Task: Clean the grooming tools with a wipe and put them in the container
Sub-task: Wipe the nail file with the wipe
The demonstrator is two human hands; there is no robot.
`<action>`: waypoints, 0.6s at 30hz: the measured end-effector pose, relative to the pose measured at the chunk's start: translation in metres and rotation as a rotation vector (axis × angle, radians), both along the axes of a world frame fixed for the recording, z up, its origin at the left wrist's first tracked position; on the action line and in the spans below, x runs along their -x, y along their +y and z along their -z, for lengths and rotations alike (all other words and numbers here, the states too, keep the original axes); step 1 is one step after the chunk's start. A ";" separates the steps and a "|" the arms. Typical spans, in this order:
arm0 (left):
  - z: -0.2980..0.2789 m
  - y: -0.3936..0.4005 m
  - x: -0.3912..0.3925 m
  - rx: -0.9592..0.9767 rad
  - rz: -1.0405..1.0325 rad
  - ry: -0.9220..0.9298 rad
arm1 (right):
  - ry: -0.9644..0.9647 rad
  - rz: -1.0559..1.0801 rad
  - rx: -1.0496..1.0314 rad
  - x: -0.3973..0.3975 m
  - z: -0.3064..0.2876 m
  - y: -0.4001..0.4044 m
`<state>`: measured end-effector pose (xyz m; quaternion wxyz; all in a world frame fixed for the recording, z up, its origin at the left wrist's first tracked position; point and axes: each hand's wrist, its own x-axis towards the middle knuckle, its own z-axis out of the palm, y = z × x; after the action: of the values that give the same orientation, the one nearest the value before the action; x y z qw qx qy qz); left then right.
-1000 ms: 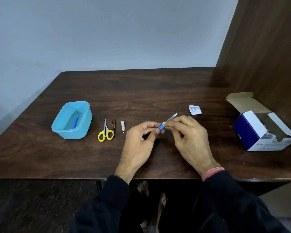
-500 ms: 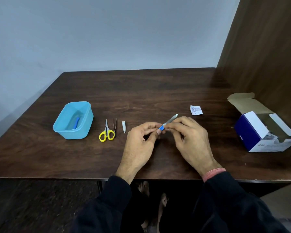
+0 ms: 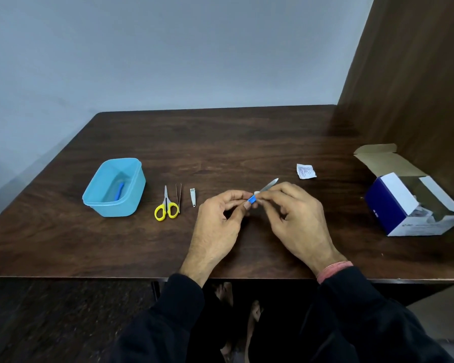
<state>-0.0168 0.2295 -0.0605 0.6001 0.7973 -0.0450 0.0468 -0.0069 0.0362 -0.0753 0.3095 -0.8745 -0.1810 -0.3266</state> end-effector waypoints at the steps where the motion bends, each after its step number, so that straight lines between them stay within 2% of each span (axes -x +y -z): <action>1: 0.000 0.000 0.000 -0.003 -0.002 -0.002 | -0.005 -0.021 0.020 0.001 0.000 0.001; 5: -0.001 -0.001 0.001 -0.031 -0.003 -0.003 | 0.025 0.095 -0.116 -0.004 -0.001 -0.001; 8: -0.003 0.000 0.002 -0.048 -0.013 0.000 | 0.033 0.081 -0.062 -0.003 -0.001 0.001; 12: -0.003 0.000 0.003 -0.051 -0.013 0.007 | 0.060 0.167 -0.170 -0.006 -0.003 -0.002; 18: -0.006 -0.002 0.005 -0.053 -0.030 0.022 | 0.124 0.197 -0.214 -0.007 -0.004 -0.003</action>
<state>-0.0216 0.2278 -0.0549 0.5783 0.8140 -0.0279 0.0458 0.0002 0.0329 -0.0710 0.3782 -0.8685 -0.0391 -0.3180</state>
